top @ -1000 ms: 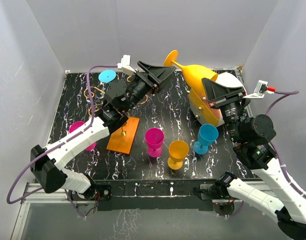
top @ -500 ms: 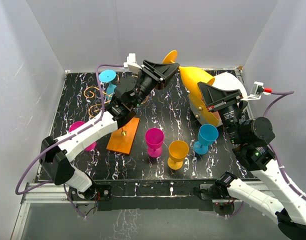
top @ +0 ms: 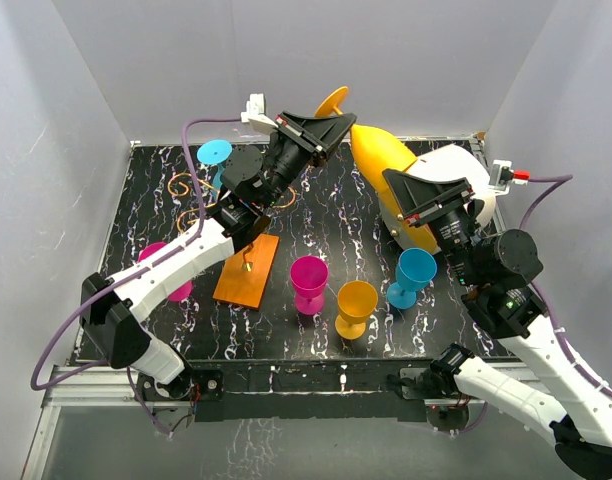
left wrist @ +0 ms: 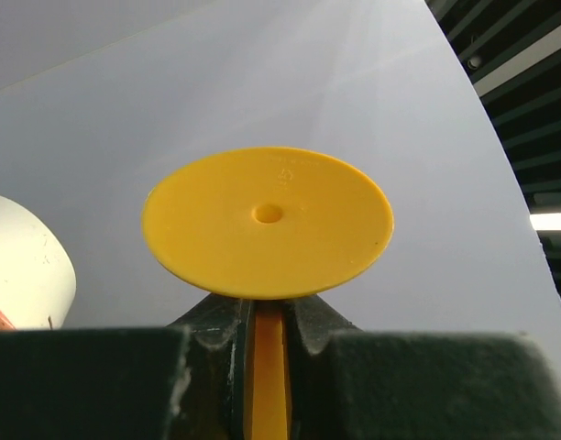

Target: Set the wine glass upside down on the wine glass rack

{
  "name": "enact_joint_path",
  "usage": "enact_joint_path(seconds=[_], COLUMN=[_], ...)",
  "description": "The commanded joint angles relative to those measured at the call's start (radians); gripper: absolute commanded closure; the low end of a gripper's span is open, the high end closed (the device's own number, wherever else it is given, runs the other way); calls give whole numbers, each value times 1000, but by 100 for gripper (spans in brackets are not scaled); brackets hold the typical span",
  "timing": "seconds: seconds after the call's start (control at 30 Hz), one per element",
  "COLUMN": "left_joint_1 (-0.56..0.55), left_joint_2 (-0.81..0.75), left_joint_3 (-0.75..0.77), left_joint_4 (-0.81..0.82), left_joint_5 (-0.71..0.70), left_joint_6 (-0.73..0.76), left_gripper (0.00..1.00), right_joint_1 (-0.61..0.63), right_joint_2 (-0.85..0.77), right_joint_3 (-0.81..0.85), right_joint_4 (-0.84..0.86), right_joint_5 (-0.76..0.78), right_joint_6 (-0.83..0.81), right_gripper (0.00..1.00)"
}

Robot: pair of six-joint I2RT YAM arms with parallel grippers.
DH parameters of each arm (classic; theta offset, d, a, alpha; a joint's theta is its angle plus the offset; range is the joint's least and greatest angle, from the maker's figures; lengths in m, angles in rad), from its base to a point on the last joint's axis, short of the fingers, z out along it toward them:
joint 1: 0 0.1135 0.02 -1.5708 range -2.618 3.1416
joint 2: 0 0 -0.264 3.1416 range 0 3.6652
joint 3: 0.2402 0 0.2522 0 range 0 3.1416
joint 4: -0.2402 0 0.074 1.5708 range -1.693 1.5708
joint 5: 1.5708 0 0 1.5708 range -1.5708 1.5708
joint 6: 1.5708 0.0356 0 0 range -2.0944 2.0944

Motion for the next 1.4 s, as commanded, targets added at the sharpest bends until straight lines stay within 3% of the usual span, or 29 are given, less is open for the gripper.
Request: enact_joint_path(seconds=[0.0,0.1,0.2,0.3,0.7,0.77,0.87,0.97,1.17,1.37], left_joint_1=[-6,-6,-6,-6,-6,-6,-6,-6,-6,-6], left_joint_2=[-33,-38,-47,-51,-103,-104,-106,-118,-128,-128], left_joint_3=[27,40,45,64,120,126,111,60,20,28], left_joint_4=[52,44,58,59,-36,-45,-27,24,22,-62], left_joint_5=[23,29,31,62,129,179,310,443,539,656], left_joint_6=[71,149,245,393,837,933,1077,1159,1298,1415], left_gripper=[100,100,100,100,100,100,100,100,100,100], right_joint_1=[4,4,4,4,4,3,3,4,4,4], right_joint_2=[1,-9,-18,-28,48,52,66,90,120,187], right_joint_3=[11,23,48,72,297,314,339,375,430,482], right_joint_4=[-45,-106,-175,-238,-473,-491,-505,-480,-405,-519], right_joint_5=[-32,20,69,103,90,104,105,45,-57,-43], right_joint_6=[23,27,28,28,-24,-39,-44,-44,3,127], right_gripper=[98,81,58,47,39,32,28,28,28,33])
